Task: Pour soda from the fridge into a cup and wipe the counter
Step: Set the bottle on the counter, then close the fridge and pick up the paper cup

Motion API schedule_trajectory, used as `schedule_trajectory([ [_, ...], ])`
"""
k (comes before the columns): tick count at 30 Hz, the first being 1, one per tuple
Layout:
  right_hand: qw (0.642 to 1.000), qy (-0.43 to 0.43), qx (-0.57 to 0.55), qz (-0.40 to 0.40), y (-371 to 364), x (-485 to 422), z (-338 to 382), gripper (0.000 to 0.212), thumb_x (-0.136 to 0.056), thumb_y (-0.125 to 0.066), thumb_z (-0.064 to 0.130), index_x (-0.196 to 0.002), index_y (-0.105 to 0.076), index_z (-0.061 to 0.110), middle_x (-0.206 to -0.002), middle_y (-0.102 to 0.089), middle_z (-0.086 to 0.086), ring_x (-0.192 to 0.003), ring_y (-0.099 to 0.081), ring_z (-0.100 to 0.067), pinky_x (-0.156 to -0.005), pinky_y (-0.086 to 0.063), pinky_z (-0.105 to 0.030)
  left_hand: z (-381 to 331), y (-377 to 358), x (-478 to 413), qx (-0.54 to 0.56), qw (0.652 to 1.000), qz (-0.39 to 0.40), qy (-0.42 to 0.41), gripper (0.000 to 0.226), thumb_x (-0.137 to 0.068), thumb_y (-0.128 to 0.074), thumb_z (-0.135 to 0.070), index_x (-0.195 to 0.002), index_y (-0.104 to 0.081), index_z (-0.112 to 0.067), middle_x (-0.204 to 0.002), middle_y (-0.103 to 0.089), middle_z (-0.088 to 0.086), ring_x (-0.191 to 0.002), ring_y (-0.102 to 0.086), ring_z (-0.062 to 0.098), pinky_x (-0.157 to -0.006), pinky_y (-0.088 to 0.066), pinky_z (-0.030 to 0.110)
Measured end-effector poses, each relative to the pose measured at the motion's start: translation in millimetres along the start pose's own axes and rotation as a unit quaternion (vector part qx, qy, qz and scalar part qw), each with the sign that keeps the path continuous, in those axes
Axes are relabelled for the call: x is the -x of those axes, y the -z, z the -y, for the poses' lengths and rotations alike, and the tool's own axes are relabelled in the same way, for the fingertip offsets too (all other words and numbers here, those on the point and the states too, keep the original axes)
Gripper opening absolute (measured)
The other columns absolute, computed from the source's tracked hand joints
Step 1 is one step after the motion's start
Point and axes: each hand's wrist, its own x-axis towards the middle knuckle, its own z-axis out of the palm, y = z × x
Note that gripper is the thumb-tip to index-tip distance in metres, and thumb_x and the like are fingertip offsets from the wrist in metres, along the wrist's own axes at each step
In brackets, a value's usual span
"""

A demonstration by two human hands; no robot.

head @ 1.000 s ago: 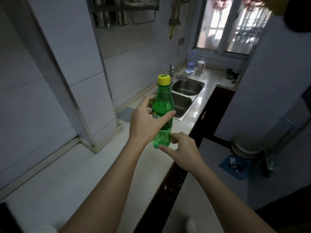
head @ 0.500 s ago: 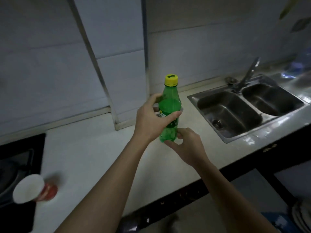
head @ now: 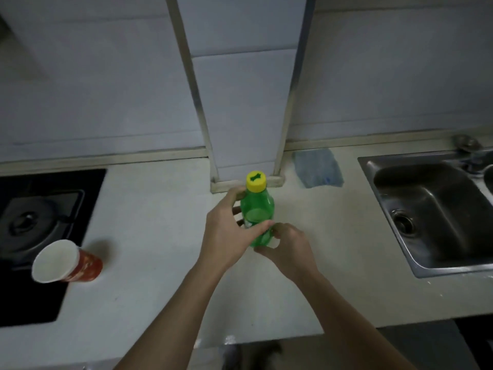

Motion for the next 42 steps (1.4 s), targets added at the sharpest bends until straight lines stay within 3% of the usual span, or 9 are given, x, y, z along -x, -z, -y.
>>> schedule_trajectory([
  [4, 1.0, -0.016, 0.006, 0.024, -31, -20, -6, 0.046, -0.069, -0.085, 0.043, -0.105, -0.07, 0.019, -0.094, -0.07, -0.001, -0.081, -0.064, -0.018, -0.064, -0.045, -0.026, 34, -4, -7, -0.008, 1.0, 0.009, 0.021, 0.068, -0.065, -0.092, -0.025, -0.125, -0.062, -0.026, -0.115, -0.067, -0.014, -0.104, -0.059, -0.012, -0.081, -0.049, 0.006],
  [12, 0.998, -0.052, 0.007, 0.024, -61, -32, -12, 0.04, -0.072, -0.083, 0.037, -0.101, -0.069, 0.012, -0.084, -0.053, 0.002, -0.072, -0.051, -0.019, -0.06, -0.035, -0.028, 71, -11, -10, -0.022, 0.999, 0.008, 0.039, 0.068, -0.063, -0.093, -0.023, -0.109, -0.053, -0.054, -0.106, -0.061, -0.037, -0.105, -0.057, -0.013, -0.085, -0.048, 0.009],
  [18, 0.999, -0.037, 0.003, 0.012, -68, -31, -17, 0.033, -0.074, -0.083, 0.032, -0.095, -0.069, 0.011, -0.082, -0.057, 0.002, -0.072, -0.052, -0.017, -0.059, -0.036, -0.026, 82, -11, -10, -0.026, 0.999, 0.018, 0.044, 0.069, -0.062, -0.092, -0.027, -0.11, -0.053, -0.056, -0.11, -0.061, -0.035, -0.109, -0.056, -0.013, -0.088, -0.049, 0.011],
  [24, 1.0, -0.01, 0.007, 0.003, -69, -30, -17, 0.03, -0.074, -0.083, 0.022, -0.092, -0.07, 0.003, -0.077, -0.056, -0.001, -0.077, -0.055, -0.024, -0.063, -0.038, -0.029, 85, -15, -12, -0.04, 0.998, 0.026, 0.038, 0.073, -0.066, -0.09, -0.026, -0.114, -0.048, -0.062, -0.112, -0.058, -0.038, -0.11, -0.054, -0.014, -0.087, -0.044, 0.005],
  [26, 1.0, -0.01, 0.018, 0.02, -70, -31, -19, 0.035, -0.074, -0.083, 0.025, -0.098, -0.069, 0.003, -0.084, -0.062, -0.006, -0.083, -0.057, -0.026, -0.066, -0.039, -0.028, 87, -15, -14, -0.052, 0.997, 0.033, 0.037, 0.076, -0.066, -0.09, -0.028, -0.121, -0.047, -0.057, -0.119, -0.058, -0.033, -0.113, -0.053, -0.011, -0.091, -0.044, 0.007],
  [29, 0.997, -0.041, 0.036, 0.063, -66, -32, -23, 0.047, -0.076, -0.082, 0.034, -0.114, -0.064, 0.012, -0.104, -0.059, -0.002, -0.093, -0.055, -0.02, -0.071, -0.041, -0.025, 87, -9, -13, -0.096, 0.991, 0.073, 0.05, 0.09, -0.066, -0.088, -0.036, -0.142, -0.041, -0.042, -0.141, -0.05, -0.021, -0.129, -0.045, 0.0, -0.107, -0.041, 0.024],
  [31, 0.995, -0.04, 0.06, 0.072, -54, -35, -25, 0.055, -0.079, -0.078, 0.032, -0.128, -0.058, 0.017, -0.12, -0.056, -0.002, -0.107, -0.055, -0.02, -0.083, -0.045, -0.027, 84, 2, -14, -0.147, 0.985, 0.086, 0.041, 0.09, -0.071, -0.084, -0.038, -0.147, -0.035, -0.043, -0.148, -0.045, -0.019, -0.134, -0.042, 0.005, -0.11, -0.041, 0.031],
  [35, 0.989, 0.012, 0.136, 0.055, -10, -46, -12, 0.063, -0.087, -0.069, 0.03, -0.144, -0.044, 0.02, -0.136, -0.05, -0.003, -0.125, -0.048, -0.023, -0.102, -0.042, -0.032, 69, 34, -22, -0.296, 0.949, 0.102, 0.025, 0.08, -0.085, -0.068, -0.033, -0.151, -0.025, -0.044, -0.153, -0.038, -0.014, -0.135, -0.041, 0.013, -0.105, -0.041, 0.029],
  [42, 0.964, 0.121, 0.237, -0.016, 82, -60, 32, 0.054, -0.092, -0.055, 0.024, -0.145, -0.042, 0.018, -0.138, -0.049, -0.005, -0.124, -0.049, -0.025, -0.097, -0.045, -0.035, 11, 68, -59, -0.44, 0.892, 0.038, -0.098, 0.062, -0.086, -0.063, -0.033, -0.145, -0.043, -0.03, -0.142, -0.053, -0.006, -0.126, -0.051, 0.021, -0.092, -0.05, 0.035],
])
